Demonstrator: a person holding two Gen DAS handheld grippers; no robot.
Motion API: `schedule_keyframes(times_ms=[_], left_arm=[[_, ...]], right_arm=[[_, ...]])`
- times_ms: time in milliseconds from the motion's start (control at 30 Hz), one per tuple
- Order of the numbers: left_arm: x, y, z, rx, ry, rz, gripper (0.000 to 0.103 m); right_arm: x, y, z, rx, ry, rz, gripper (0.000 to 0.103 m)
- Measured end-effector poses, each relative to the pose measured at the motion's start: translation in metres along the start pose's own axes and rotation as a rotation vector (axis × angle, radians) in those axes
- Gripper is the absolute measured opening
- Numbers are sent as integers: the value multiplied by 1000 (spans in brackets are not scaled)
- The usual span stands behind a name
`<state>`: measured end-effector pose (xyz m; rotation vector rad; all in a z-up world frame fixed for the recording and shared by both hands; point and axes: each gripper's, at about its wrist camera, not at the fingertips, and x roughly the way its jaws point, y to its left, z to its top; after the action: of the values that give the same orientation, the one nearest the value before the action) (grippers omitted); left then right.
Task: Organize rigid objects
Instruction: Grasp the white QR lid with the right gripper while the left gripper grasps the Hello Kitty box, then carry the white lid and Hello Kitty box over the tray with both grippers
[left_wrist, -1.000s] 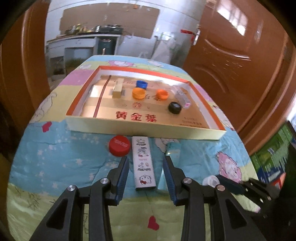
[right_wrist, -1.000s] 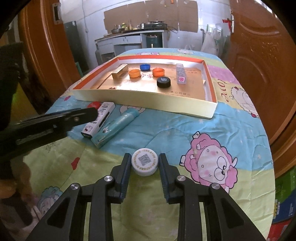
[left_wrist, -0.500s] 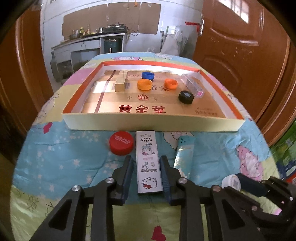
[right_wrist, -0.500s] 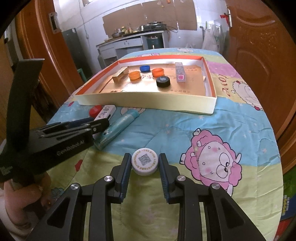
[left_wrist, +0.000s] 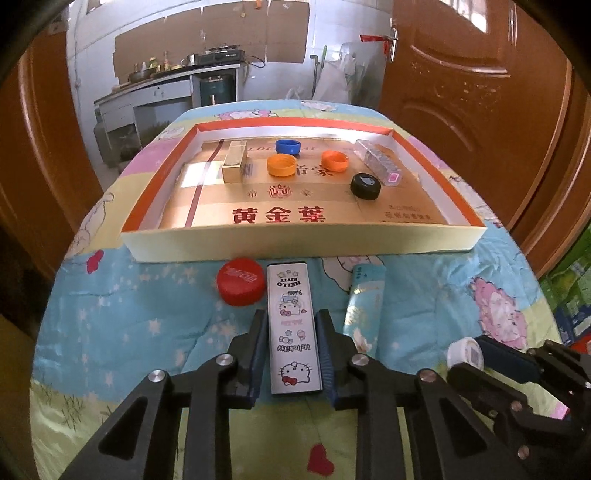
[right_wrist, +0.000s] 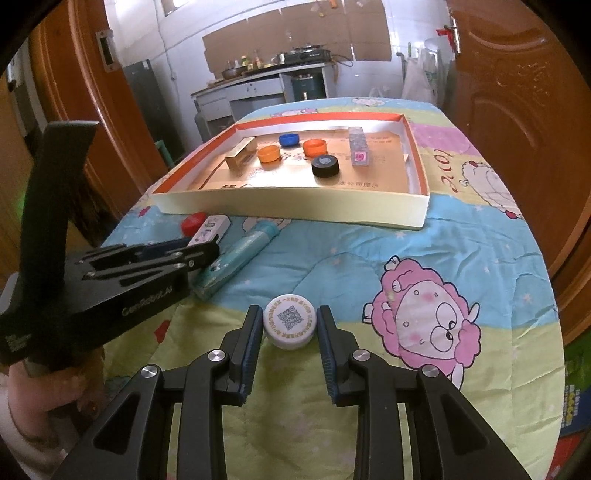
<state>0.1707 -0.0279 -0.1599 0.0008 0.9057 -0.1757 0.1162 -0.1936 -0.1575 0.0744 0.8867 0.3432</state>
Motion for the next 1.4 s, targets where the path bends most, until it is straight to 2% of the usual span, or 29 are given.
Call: schedule_keyframes(times_ms=[233,567,900,1400], left_arm=[[-26,2,-2,-8,-26,-40,26],[-68,15,26,-19,-132,-77,26],[-74,32,45,-47,-163,-102,26],[-59,53,88,-69,-184,-79,26]], right_arm=[[-15,8,7,-12,-40,-16,30],[-37,23,33,-29,-105,-10,30],[-44,32,65,-39,-153,-5,30],[-32,23,111,-38,-194,-2,30]])
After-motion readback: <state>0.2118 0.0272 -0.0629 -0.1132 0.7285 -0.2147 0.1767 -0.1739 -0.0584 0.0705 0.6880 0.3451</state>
